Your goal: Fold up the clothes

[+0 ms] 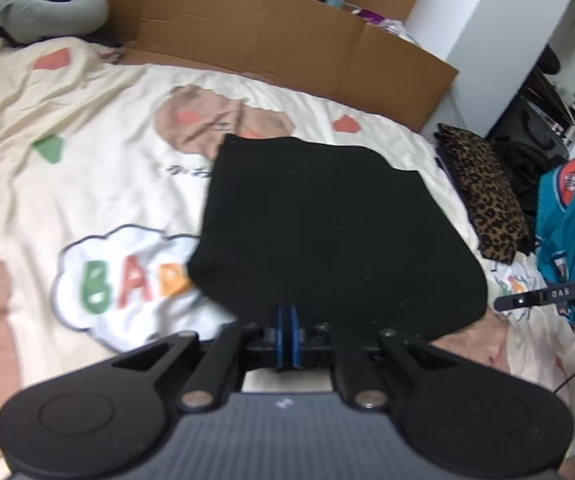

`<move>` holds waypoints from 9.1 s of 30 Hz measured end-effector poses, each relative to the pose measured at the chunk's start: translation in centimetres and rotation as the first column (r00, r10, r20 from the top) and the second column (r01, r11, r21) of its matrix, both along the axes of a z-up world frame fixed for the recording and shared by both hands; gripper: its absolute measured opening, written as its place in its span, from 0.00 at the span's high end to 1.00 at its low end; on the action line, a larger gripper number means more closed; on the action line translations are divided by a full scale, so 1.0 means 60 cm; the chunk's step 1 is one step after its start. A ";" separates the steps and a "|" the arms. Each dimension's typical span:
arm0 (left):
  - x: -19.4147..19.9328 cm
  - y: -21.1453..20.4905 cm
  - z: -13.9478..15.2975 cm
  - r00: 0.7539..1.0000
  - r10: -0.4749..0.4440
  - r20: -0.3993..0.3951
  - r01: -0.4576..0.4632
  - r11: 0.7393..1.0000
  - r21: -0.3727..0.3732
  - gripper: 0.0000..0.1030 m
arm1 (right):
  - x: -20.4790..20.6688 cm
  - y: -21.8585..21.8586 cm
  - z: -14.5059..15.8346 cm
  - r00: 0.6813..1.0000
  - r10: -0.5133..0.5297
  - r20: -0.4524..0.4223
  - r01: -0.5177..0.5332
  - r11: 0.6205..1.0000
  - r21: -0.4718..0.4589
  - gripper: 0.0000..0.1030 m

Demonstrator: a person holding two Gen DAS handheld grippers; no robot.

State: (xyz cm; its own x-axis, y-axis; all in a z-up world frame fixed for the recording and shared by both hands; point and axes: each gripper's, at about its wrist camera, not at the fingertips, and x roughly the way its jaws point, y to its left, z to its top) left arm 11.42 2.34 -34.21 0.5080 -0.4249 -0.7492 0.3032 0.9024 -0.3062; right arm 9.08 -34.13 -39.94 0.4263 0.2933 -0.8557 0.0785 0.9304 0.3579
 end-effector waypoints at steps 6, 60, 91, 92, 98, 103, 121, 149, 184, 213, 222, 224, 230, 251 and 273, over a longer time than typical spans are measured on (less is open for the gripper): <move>0.010 -0.015 -0.042 1.000 0.012 -0.027 -0.012 1.000 -0.008 0.96 | -0.005 -0.021 -0.029 0.992 -0.119 -0.051 0.124 0.984 0.126 0.66; -0.009 0.071 -0.118 0.950 0.230 -0.210 -0.278 0.929 -0.245 0.61 | -0.023 -0.067 -0.142 0.925 -0.343 -0.166 0.370 0.709 0.600 0.81; -0.017 0.063 -0.033 0.957 0.189 -0.220 -0.226 0.962 -0.154 0.96 | -0.007 -0.030 -0.076 0.962 -0.243 -0.122 0.271 0.823 0.499 0.93; -0.020 0.065 -0.029 0.955 0.196 -0.222 -0.232 0.961 -0.151 0.96 | -0.008 -0.028 -0.073 0.964 -0.236 -0.122 0.265 0.827 0.496 0.93; -0.042 0.079 -0.010 0.945 0.226 -0.235 -0.261 0.957 -0.128 0.96 | -0.014 -0.017 -0.051 0.974 -0.187 -0.127 0.225 0.845 0.484 0.93; -0.066 0.076 -0.004 0.933 0.245 -0.263 -0.284 0.951 -0.122 0.96 | -0.013 -0.015 -0.035 0.977 -0.174 -0.124 0.212 0.860 0.463 0.94; -0.128 -0.024 -0.009 0.895 0.134 -0.426 -0.242 0.947 -0.212 0.96 | 0.044 -0.096 0.036 0.972 -0.235 -0.017 0.223 0.896 0.385 0.96; -0.105 -0.192 -0.103 0.830 -0.160 -0.535 -0.096 0.903 -0.419 0.96 | 0.143 -0.186 0.051 0.942 -0.332 0.053 0.303 0.906 0.296 0.97; 0.169 -0.145 0.016 0.948 -0.136 -0.287 0.110 0.988 -0.106 0.39 | 0.030 -0.172 -0.033 0.913 -0.404 -0.058 0.394 0.838 0.376 0.58; 0.304 -0.193 -0.053 0.955 -0.209 -0.210 0.199 0.978 -0.068 0.29 | 0.007 -0.140 -0.088 0.903 -0.428 -0.041 0.389 0.772 0.503 0.55; 0.304 -0.170 -0.094 0.939 -0.241 -0.245 0.202 0.964 -0.173 0.32 | 0.012 -0.139 -0.104 0.911 -0.407 -0.071 0.378 0.751 0.542 0.55; 0.308 -0.169 -0.104 0.934 -0.242 -0.262 0.191 0.960 -0.203 0.34 | 0.017 -0.138 -0.112 0.911 -0.405 -0.081 0.381 0.748 0.543 0.55; 0.310 -0.171 -0.113 0.928 -0.261 -0.268 0.200 0.952 -0.233 0.48 | 0.021 -0.139 -0.129 0.907 -0.407 -0.107 0.396 0.739 0.545 0.85; 0.286 -0.187 -0.099 0.909 -0.271 -0.317 0.193 0.947 -0.255 0.56 | 0.041 -0.193 -0.077 0.919 -0.389 -0.069 0.374 0.801 0.467 0.95; 0.311 -0.204 -0.136 0.851 -0.354 -0.389 0.181 0.892 -0.415 0.59 | 0.047 -0.171 -0.137 0.929 -0.363 -0.075 0.336 0.739 0.584 0.93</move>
